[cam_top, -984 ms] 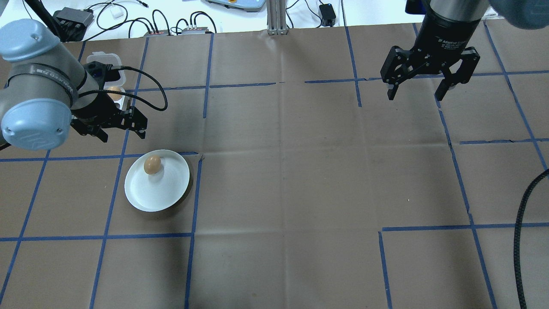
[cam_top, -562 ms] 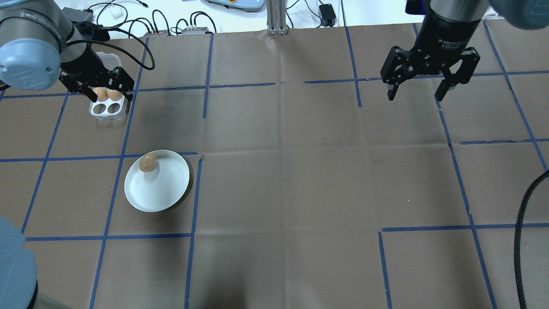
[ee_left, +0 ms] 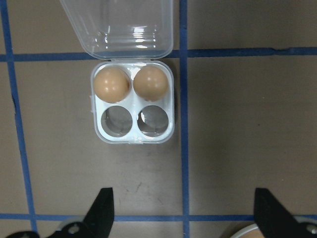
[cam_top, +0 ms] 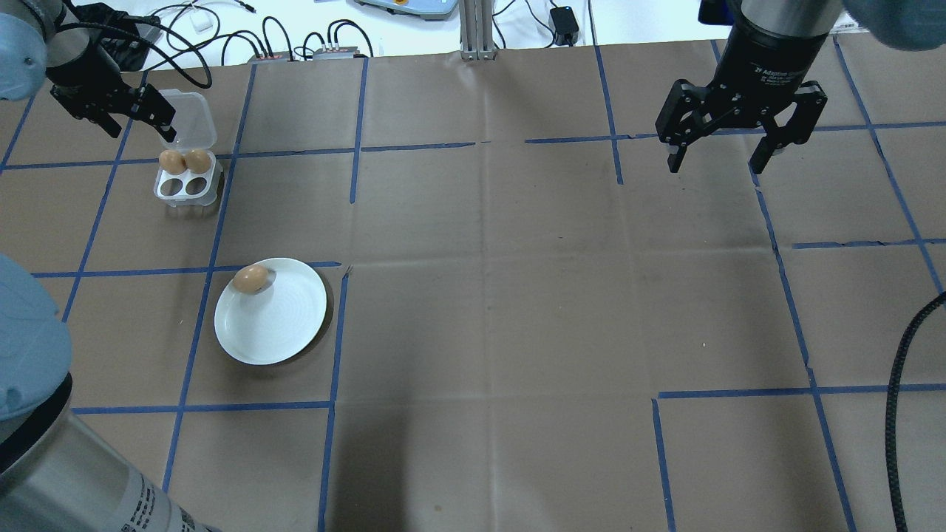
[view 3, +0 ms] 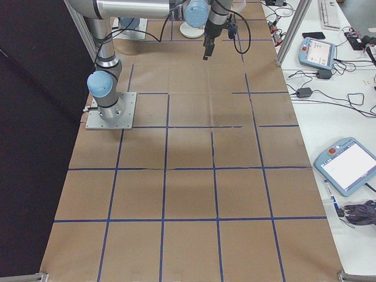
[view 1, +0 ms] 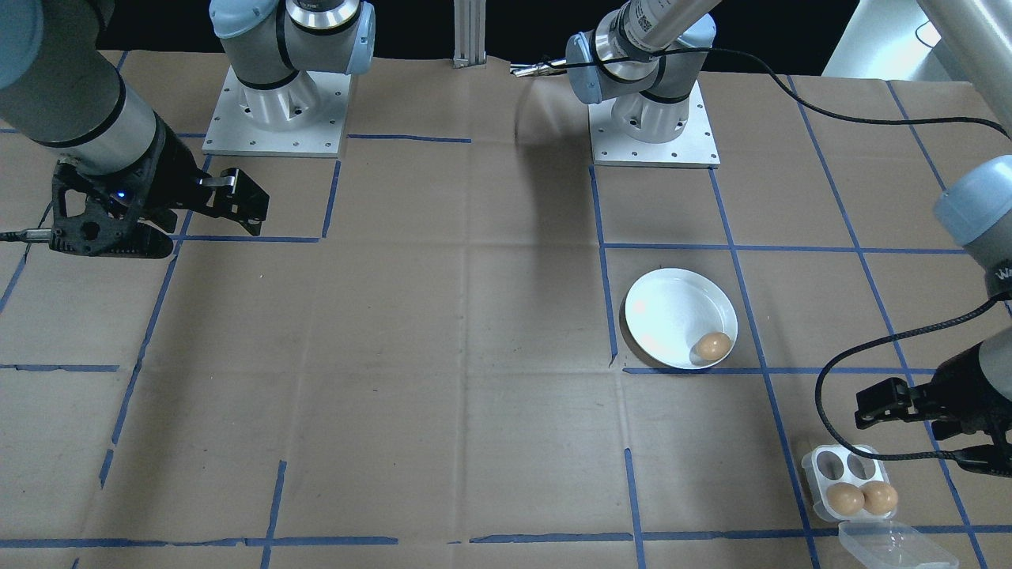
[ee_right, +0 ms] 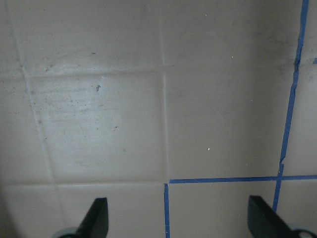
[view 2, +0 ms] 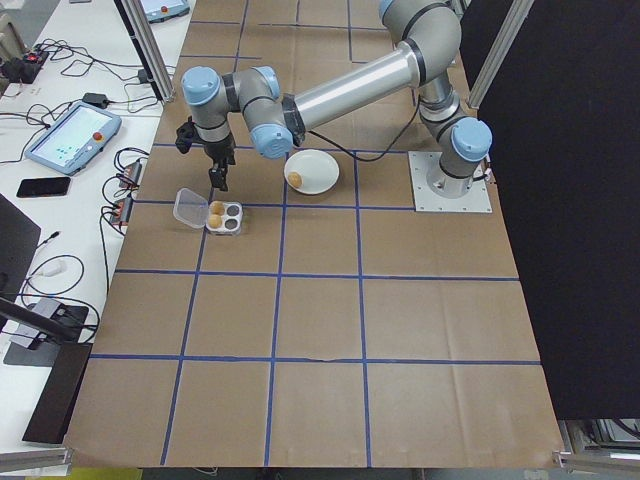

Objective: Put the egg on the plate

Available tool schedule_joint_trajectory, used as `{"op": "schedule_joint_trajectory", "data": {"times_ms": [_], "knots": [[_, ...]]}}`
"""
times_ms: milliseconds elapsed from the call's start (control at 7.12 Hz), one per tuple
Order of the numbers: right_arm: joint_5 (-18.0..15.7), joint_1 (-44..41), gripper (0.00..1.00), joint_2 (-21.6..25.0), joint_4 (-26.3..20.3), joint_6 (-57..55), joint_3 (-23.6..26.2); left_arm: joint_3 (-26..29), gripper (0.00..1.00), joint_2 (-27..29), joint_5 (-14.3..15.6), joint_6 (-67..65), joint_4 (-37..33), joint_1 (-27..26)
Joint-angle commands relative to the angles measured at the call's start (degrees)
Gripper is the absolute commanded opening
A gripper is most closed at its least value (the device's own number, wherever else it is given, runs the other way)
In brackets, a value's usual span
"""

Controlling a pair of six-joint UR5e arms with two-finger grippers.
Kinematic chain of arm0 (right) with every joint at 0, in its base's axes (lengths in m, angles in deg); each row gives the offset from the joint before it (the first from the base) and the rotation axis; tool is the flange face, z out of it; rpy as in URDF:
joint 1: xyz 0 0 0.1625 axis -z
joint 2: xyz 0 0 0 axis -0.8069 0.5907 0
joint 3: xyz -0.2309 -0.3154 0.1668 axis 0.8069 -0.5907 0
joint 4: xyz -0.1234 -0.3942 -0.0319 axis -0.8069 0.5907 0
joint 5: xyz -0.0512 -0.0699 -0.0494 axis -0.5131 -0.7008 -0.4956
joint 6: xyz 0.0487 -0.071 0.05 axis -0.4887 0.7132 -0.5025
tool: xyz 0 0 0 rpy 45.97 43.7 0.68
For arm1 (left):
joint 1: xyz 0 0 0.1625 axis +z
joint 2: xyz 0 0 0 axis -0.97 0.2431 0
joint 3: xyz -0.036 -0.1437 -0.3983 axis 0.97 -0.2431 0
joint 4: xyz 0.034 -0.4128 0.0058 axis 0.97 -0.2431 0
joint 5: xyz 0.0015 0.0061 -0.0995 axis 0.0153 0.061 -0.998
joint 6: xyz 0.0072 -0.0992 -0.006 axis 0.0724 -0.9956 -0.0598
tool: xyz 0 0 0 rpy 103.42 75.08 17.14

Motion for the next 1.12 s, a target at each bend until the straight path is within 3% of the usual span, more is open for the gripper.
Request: {"op": "schedule_joint_trajectory", "data": {"times_ms": [0,562,703,984], "knots": [[0.04,0.00,1.00,0.00,0.00,0.00,0.00,0.88,1.00,0.53,6.59,13.66,0.69,0.50],[0.04,0.00,1.00,0.00,0.00,0.00,0.00,1.31,1.00,2.28,5.85,43.00,3.59,0.42],[0.04,0.00,1.00,0.00,0.00,0.00,0.00,2.62,1.00,3.07,1.76,50.20,3.51,0.50],[0.04,0.00,1.00,0.00,0.00,0.00,0.00,5.88,1.00,6.66,0.23,58.68,3.50,0.50]]}}
